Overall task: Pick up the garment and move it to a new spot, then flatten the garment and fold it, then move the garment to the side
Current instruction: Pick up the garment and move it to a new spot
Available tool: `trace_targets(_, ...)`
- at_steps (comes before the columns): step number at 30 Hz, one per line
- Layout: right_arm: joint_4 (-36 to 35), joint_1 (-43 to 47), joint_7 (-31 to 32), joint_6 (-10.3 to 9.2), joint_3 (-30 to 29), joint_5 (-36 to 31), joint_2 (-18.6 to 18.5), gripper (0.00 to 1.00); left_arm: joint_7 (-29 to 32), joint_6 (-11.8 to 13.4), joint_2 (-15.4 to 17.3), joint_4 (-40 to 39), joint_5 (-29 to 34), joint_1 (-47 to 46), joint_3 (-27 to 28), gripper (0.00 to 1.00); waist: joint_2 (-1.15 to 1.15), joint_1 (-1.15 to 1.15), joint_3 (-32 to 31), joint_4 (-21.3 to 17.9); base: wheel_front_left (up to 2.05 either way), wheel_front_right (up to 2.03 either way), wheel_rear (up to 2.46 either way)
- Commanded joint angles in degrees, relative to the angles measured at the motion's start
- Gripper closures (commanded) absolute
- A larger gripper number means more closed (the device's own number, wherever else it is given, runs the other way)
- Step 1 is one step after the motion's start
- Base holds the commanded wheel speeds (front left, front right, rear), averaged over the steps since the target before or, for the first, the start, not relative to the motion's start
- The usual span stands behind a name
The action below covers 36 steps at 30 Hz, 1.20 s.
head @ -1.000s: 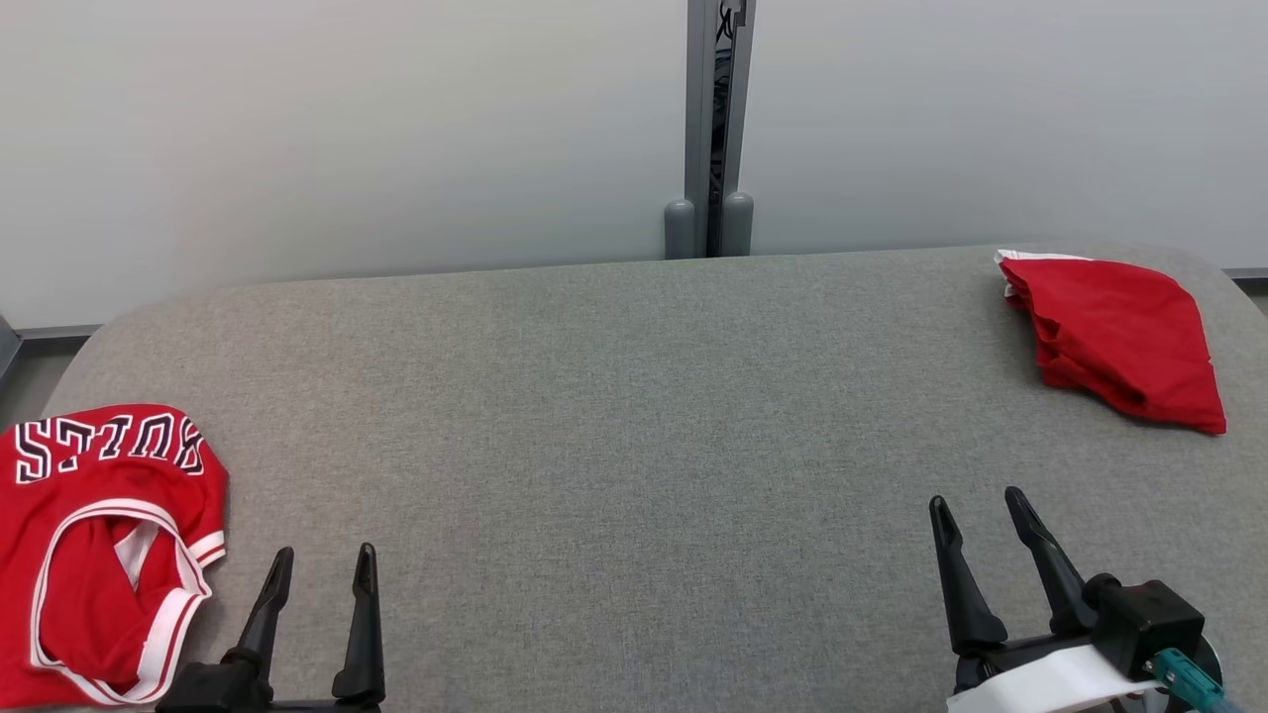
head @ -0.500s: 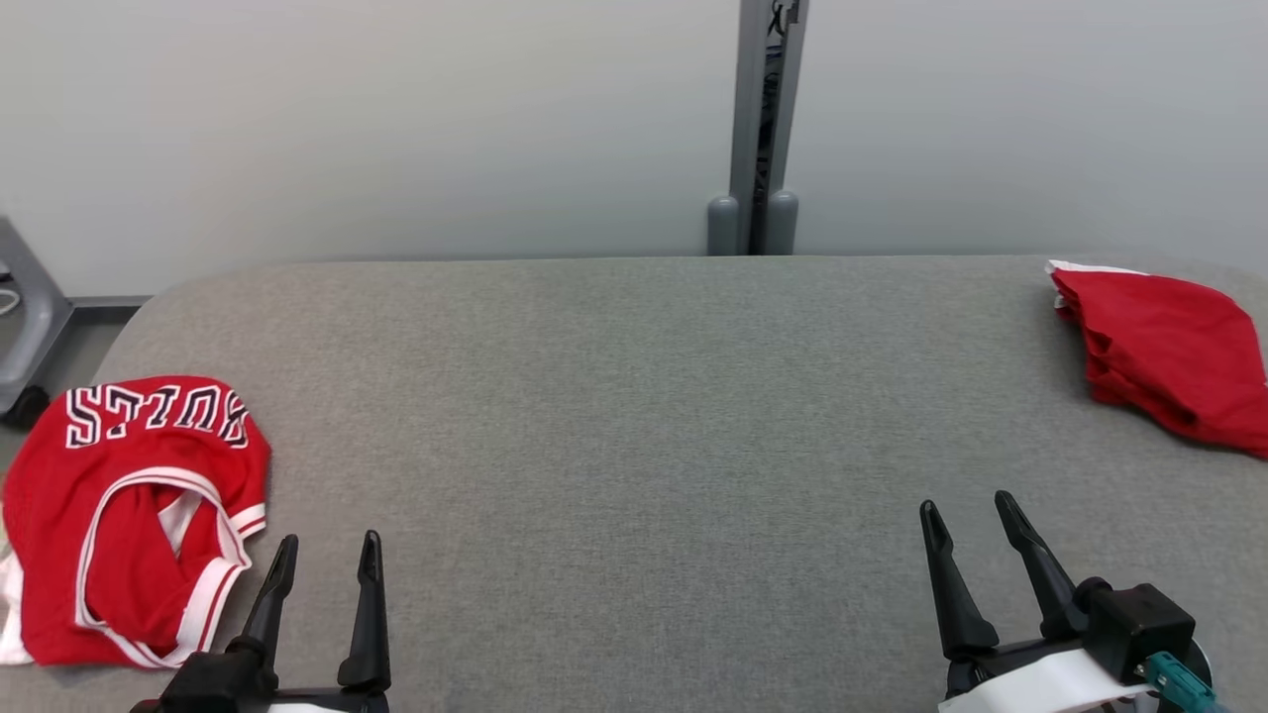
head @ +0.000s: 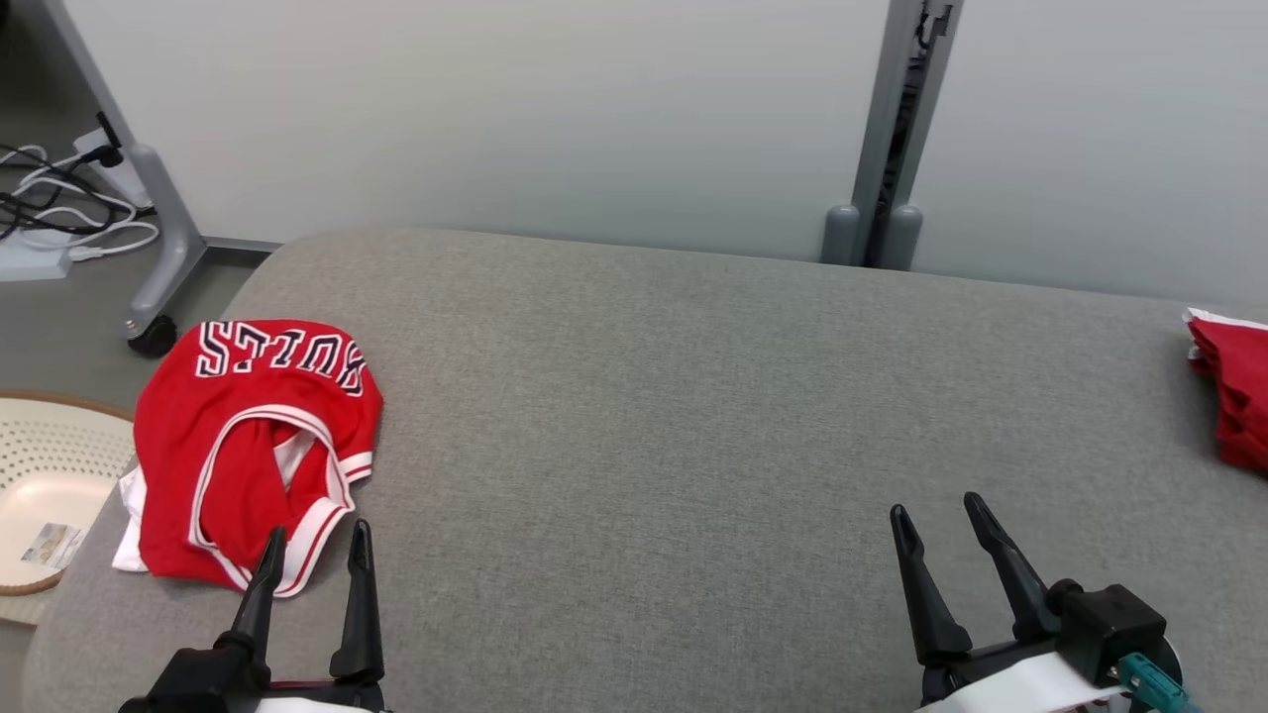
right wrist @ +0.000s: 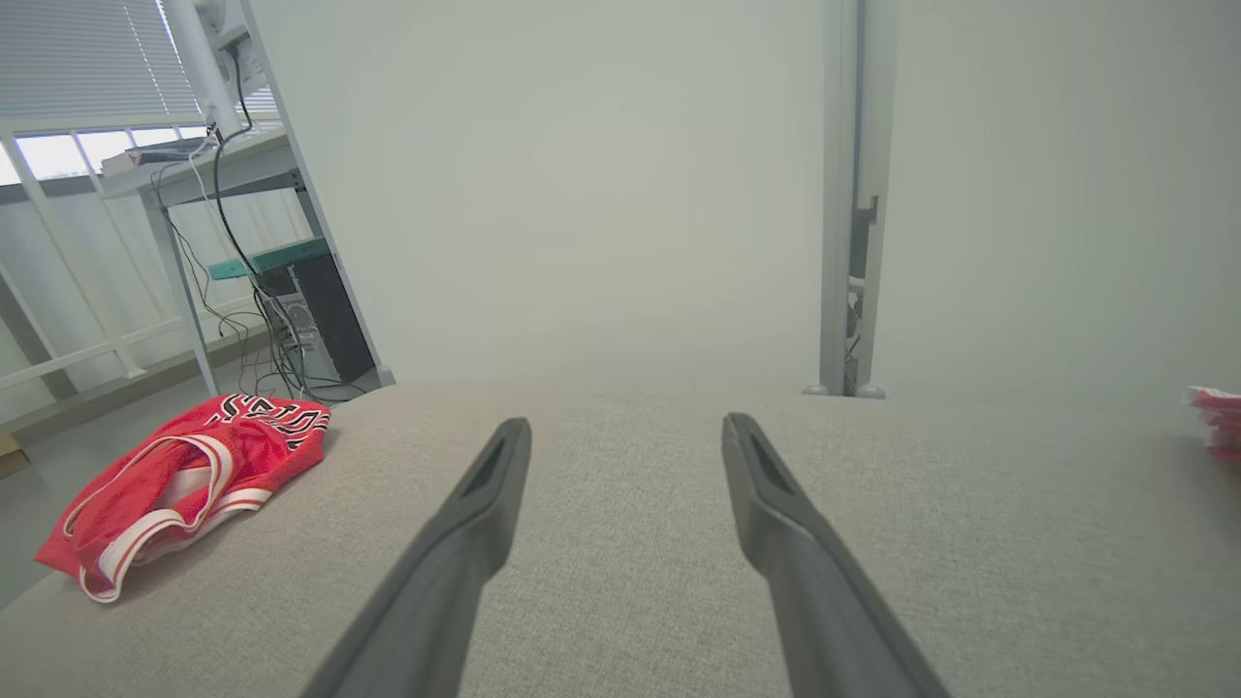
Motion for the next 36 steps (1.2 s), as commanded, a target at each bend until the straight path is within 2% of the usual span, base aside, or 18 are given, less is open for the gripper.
trace_targets(1,0.28,-0.52,-0.3,0.01,0.23,0.39,-0.04,0.0,-0.07,0.28,0.17,-0.2,0.04,-0.66,0.17,0.0,0.0,0.0,-0.12,1.77,0.0,0.0,0.0)
trace_targets(9,0.36,0.33,-0.29,0.01,1.03,0.49,-0.07,0.0,-0.06,-0.81,0.16,-1.83,-2.33,-0.72,0.52,0.0,0.0,0.0,-0.19,6.94,0.0,0.0,0.0)
trace_targets(20,0.63,0.59,-0.3,0.01,1.82,0.22,-0.28,0.0,-0.06,0.93,0.15,-0.59,-2.18,-0.04,0.76,0.0,0.0,0.0,-0.59,13.83,0.0,0.0,0.0)
trace_targets(36,1.16,0.89,-0.3,0.01,2.51,0.44,-0.55,0.0,-0.07,-0.11,0.16,-0.2,-2.05,0.06,0.97,0.0,0.0,0.0,-1.16,14.35,0.0,0.0,0.0)
